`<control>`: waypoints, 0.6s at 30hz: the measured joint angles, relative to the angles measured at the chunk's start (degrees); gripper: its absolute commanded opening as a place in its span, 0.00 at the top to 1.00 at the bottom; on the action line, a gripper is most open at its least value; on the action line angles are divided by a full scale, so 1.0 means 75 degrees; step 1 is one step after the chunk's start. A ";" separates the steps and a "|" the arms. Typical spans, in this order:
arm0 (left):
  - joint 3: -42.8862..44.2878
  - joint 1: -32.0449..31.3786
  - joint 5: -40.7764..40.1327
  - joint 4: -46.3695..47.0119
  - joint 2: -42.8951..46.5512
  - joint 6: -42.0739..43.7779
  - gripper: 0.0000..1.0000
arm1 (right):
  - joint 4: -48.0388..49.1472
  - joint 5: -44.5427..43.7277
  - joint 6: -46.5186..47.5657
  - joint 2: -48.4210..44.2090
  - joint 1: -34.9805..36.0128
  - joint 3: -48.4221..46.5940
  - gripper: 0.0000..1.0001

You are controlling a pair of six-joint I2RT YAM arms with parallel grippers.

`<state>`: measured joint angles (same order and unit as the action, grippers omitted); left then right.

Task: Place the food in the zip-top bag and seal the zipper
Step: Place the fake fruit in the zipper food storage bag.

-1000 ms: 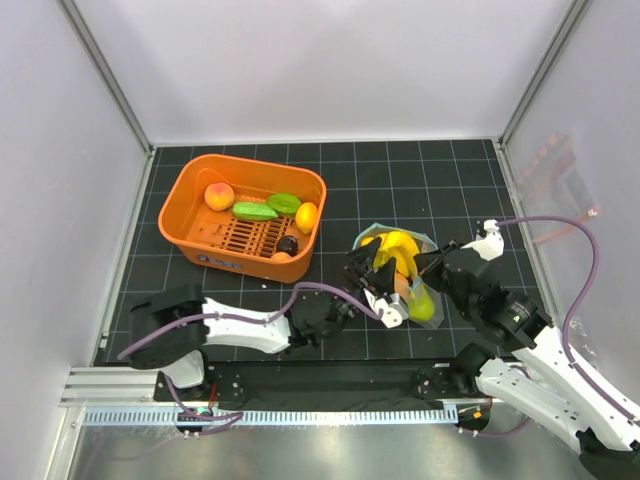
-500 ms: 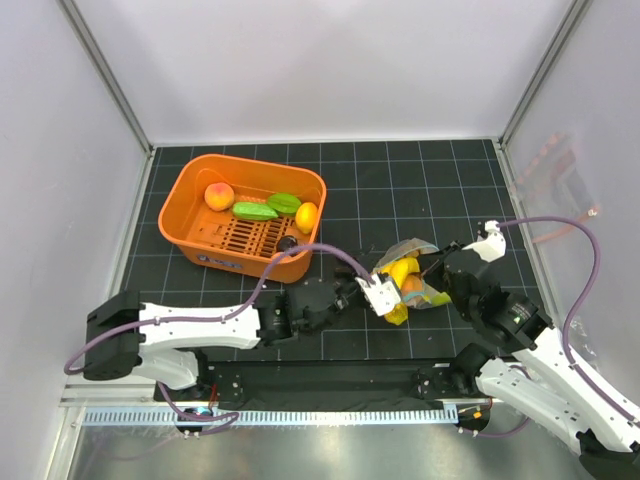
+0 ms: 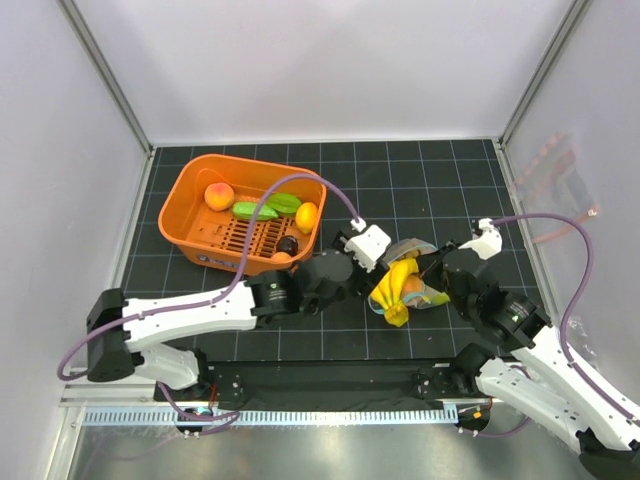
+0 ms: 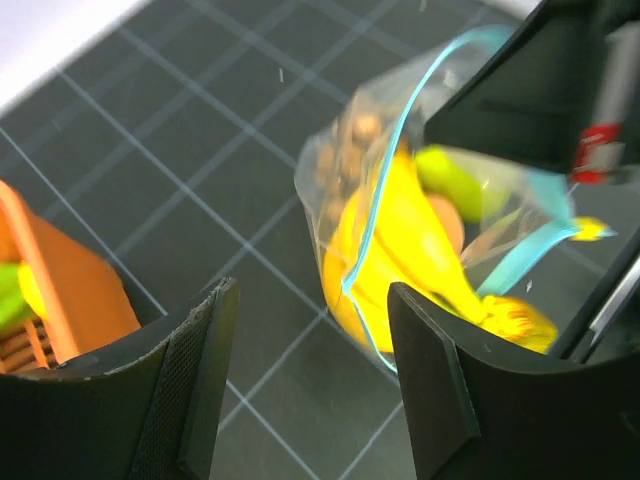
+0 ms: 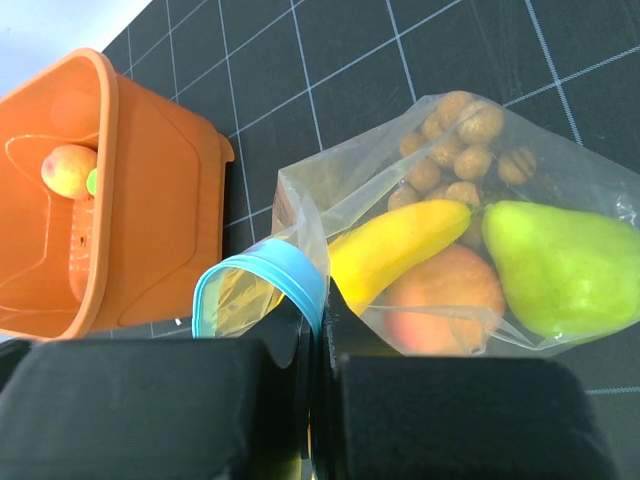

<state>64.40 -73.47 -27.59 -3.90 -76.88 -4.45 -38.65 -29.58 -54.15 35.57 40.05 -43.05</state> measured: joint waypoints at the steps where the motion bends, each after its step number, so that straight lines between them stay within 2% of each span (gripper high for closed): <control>1: 0.0070 0.0070 0.0070 -0.0198 -0.0181 -0.0166 0.34 | 0.0015 0.0020 0.0026 0.0026 0.0000 0.0000 0.99; 10: 0.0606 0.0772 0.1049 -0.0915 -0.1568 -0.0941 0.34 | 0.0117 0.0082 0.0181 0.0216 0.0000 0.0000 0.99; 13: 0.0781 0.0898 0.1309 -0.0959 -0.1813 -0.1035 0.39 | 0.0122 0.0082 0.0207 0.0248 0.0000 0.0000 0.99; 15: 0.0839 0.0944 0.1408 -0.0962 -0.1906 -0.1139 0.57 | 0.0122 0.0082 0.0230 0.0262 0.0000 0.0000 0.99; 16: 0.0860 0.0965 0.1431 -0.0968 -0.1941 -0.1192 0.78 | 0.0122 0.0085 0.0251 0.0271 0.0000 0.0000 0.99; 17: 0.0895 0.0994 0.1454 -0.0982 -0.1976 -0.1265 0.92 | 0.0122 0.0085 0.0271 0.0280 0.0000 0.0000 0.99; 18: 0.0947 0.1040 0.1469 -0.1017 -0.2014 -0.1288 1.00 | 0.0119 0.0085 0.0306 0.0309 0.0000 0.0000 0.99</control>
<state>71.50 -65.67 -16.58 -11.53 -91.98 -14.11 -37.76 -28.95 -51.86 37.89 40.05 -43.05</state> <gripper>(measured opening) 0.192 0.036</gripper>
